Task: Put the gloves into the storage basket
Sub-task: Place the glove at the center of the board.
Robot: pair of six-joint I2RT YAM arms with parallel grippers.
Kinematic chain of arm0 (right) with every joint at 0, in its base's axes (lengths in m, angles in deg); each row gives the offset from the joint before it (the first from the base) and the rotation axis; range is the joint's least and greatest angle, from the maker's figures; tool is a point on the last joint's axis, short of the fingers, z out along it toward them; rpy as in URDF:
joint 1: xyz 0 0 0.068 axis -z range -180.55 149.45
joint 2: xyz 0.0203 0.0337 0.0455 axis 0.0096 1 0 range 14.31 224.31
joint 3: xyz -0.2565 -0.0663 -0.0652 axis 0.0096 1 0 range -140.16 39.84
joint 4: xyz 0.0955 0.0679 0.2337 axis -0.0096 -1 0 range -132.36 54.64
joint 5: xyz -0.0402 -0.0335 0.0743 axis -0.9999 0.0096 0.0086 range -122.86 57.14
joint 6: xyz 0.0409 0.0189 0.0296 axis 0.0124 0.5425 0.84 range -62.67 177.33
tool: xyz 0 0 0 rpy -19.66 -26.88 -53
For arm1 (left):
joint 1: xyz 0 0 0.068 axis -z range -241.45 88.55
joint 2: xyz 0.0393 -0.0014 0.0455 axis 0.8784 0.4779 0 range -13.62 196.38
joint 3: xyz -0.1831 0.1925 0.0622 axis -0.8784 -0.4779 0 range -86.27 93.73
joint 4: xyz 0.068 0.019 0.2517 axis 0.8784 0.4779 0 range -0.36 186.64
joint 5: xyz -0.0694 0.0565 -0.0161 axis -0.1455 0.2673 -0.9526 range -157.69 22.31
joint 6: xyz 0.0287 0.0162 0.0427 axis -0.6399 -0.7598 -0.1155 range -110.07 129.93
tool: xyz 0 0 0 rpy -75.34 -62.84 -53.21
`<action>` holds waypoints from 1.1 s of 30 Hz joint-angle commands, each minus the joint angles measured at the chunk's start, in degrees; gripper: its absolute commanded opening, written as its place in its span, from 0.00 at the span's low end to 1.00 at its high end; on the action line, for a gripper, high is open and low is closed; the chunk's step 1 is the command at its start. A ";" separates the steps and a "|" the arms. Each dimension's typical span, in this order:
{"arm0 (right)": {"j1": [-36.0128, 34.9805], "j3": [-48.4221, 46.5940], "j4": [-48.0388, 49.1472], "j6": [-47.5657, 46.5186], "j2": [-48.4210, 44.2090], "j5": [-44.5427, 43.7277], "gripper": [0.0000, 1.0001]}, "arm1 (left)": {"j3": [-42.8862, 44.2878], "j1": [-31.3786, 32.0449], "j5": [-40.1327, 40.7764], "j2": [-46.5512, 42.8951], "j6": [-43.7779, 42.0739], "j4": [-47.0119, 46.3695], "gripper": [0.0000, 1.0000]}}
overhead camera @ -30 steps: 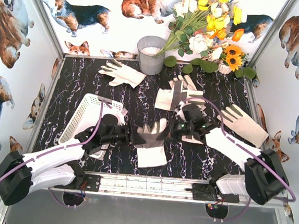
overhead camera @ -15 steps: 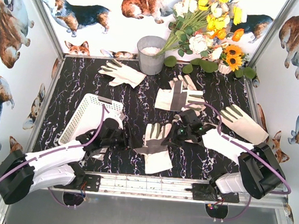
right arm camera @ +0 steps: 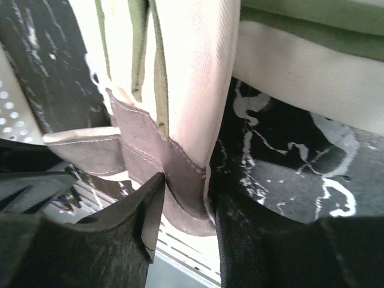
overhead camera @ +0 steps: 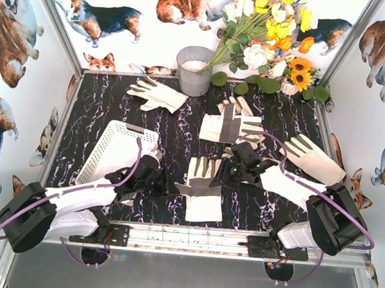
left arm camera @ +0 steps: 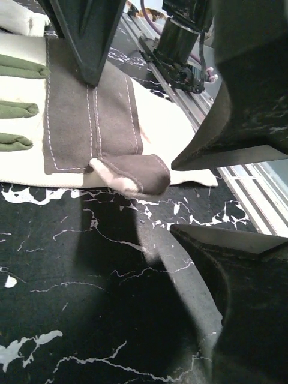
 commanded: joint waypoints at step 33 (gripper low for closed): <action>-1.10 0.67 -1.90 -5.89 3.79 -0.14 0.20 | -4.97 0.54 3.63 4.23 0.83 -7.81 0.00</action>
